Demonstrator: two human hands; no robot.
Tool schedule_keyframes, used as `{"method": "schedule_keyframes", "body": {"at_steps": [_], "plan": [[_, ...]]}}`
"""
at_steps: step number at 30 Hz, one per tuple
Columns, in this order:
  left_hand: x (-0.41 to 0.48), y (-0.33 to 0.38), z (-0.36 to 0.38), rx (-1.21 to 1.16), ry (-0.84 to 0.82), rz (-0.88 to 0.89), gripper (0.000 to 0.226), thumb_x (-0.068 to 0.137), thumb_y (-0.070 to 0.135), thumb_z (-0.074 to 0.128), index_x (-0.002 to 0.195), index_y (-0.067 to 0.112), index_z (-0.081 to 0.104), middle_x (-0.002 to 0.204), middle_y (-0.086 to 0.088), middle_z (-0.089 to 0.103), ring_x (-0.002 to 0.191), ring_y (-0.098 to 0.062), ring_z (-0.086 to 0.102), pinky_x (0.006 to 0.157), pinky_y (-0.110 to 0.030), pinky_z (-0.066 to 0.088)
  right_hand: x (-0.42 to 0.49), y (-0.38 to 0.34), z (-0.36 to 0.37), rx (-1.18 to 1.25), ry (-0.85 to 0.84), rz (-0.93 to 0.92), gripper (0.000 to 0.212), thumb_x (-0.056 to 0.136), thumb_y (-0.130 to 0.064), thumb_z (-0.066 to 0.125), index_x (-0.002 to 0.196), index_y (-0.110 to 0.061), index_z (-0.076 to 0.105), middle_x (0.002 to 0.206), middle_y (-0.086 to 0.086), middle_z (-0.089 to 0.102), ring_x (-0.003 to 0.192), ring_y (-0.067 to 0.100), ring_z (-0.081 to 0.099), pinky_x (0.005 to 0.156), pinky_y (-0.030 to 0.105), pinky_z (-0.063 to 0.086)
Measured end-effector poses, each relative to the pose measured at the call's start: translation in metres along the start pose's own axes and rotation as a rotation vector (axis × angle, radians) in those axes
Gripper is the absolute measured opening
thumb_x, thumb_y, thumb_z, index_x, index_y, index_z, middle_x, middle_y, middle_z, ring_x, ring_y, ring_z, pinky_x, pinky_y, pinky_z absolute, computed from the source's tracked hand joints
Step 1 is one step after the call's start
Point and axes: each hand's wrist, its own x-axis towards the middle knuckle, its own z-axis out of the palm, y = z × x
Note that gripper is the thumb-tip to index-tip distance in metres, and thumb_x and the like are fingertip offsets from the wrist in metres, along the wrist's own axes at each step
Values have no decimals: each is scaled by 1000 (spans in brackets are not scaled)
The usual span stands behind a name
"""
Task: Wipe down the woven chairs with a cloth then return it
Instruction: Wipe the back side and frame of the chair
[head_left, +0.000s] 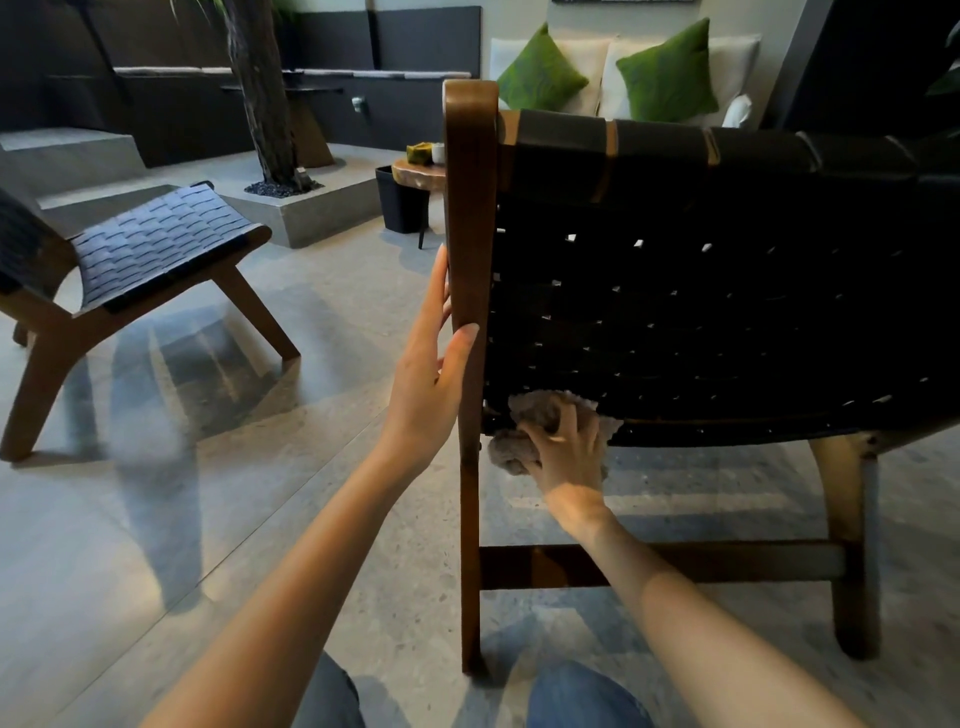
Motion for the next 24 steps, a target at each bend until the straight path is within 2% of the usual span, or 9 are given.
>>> {"method": "schedule_keyframes", "body": {"at_steps": [2,6,9,12,14,16,18,21,24], "plan": [[0,0,0,1,2,-1,60,101,9,38,150,29,9,128,45,25,123,19,33,98,-2,31,-1,0,2,46,-37,-14,46,53,-21,92,94,-28,74,115,11,63,102,45,57,82,51,52],[-1,5,-1,-32,7,-3,61,100,7,38,148,31,8,135,36,25,133,2,32,98,-3,32,10,1,-26,221,-51,-47,36,80,-6,70,113,-20,66,123,3,60,116,35,48,93,41,43],[-2,7,-1,-37,10,-1,61,100,7,39,141,39,8,131,41,25,130,6,33,90,0,36,-2,3,-66,318,322,-222,54,63,1,78,111,-19,61,113,5,66,106,30,53,82,36,49],[-2,5,0,-24,18,-5,61,100,7,39,140,41,9,124,48,26,120,21,34,86,-1,38,-15,0,-126,463,724,-349,55,73,2,69,121,-14,47,117,6,61,109,26,46,88,30,43],[-3,5,2,-22,26,3,60,100,6,39,142,39,10,121,54,28,118,25,35,84,-2,40,-7,-5,-169,496,915,-399,49,79,-1,72,121,-9,48,122,2,53,112,17,43,89,30,42],[-3,4,4,-21,30,3,60,100,8,39,145,36,12,121,56,28,117,25,35,82,-3,41,11,-9,-193,494,1027,-413,42,80,-4,77,117,-4,57,119,4,57,112,13,43,90,30,44],[-3,4,5,-19,40,4,59,101,9,38,147,35,13,123,54,26,117,26,35,83,-3,41,29,-14,-196,466,1091,-406,31,83,-6,75,111,-2,65,111,9,67,106,20,49,92,29,45],[-3,1,6,2,57,20,59,101,10,38,147,36,13,124,54,25,117,27,33,84,1,38,46,-19,-183,387,1119,-395,22,89,-10,66,110,-3,69,110,10,70,108,26,48,102,24,35],[-2,-2,7,17,75,22,58,101,11,38,147,35,13,127,51,24,117,27,32,84,2,36,57,-21,-168,342,1167,-381,22,88,-13,68,108,-3,71,111,11,69,108,30,45,101,26,35]]}}
